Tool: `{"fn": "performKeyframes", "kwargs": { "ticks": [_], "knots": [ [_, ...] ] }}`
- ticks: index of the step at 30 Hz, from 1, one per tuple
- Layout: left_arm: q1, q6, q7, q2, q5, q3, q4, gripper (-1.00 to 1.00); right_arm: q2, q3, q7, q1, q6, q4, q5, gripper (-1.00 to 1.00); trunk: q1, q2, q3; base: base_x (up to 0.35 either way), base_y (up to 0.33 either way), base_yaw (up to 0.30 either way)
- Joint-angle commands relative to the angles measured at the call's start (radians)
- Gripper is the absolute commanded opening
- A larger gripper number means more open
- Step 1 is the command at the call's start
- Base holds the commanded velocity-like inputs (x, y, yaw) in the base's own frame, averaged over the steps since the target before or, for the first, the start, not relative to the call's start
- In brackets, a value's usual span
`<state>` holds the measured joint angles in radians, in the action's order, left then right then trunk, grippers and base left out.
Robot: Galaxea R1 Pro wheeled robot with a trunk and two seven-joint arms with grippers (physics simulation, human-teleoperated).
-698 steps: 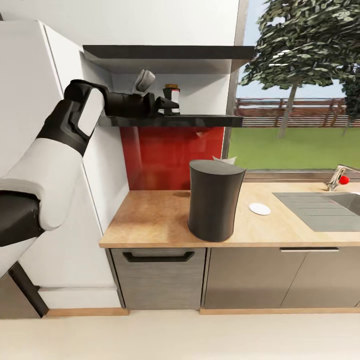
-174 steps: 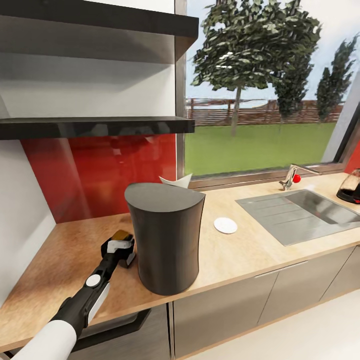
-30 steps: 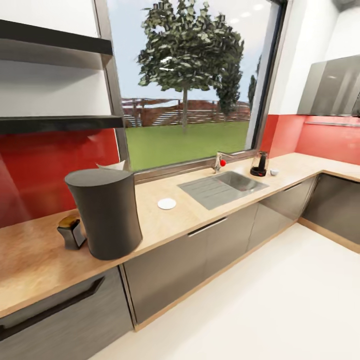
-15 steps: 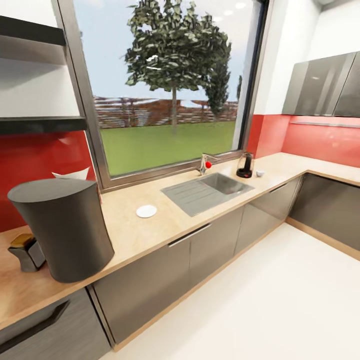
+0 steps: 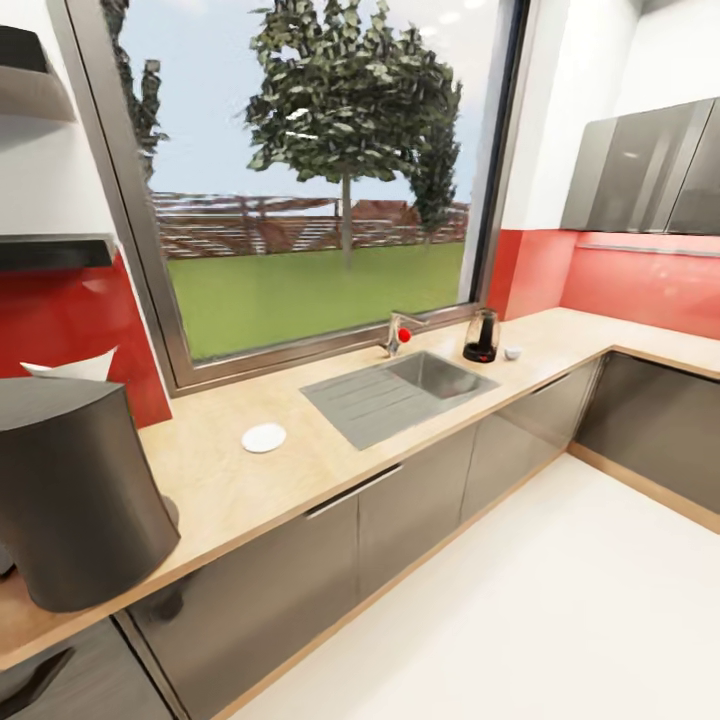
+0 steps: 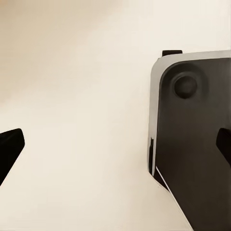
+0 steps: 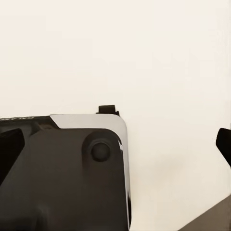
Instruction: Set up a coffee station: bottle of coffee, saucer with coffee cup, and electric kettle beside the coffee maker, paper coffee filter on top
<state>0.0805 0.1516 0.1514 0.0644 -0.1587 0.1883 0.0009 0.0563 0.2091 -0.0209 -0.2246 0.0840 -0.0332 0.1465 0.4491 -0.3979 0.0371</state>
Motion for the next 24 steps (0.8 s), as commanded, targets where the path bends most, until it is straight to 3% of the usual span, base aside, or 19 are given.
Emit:
{"fn": "performKeyframes", "kwargs": {
  "ticks": [1,12,24],
  "knots": [
    [0.001,0.003,0.002,0.000,-0.010,0.008,0.001,1.00,0.000,0.009,-0.002,-0.001,0.003,0.001,0.010,1.00,0.001,-0.002,0.002,0.231,-0.228,0.000],
    [0.001,0.005,0.005,0.000,-0.010,0.008,0.001,1.00,-0.001,0.009,-0.002,-0.001,0.003,0.001,0.010,1.00,0.001,-0.002,0.002,0.229,-0.229,0.009],
    [0.001,0.006,0.005,0.000,-0.012,0.004,-0.002,1.00,-0.001,0.009,-0.002,-0.001,0.003,0.001,0.010,1.00,0.001,-0.002,0.002,0.160,-0.270,0.258]
  ]
}}
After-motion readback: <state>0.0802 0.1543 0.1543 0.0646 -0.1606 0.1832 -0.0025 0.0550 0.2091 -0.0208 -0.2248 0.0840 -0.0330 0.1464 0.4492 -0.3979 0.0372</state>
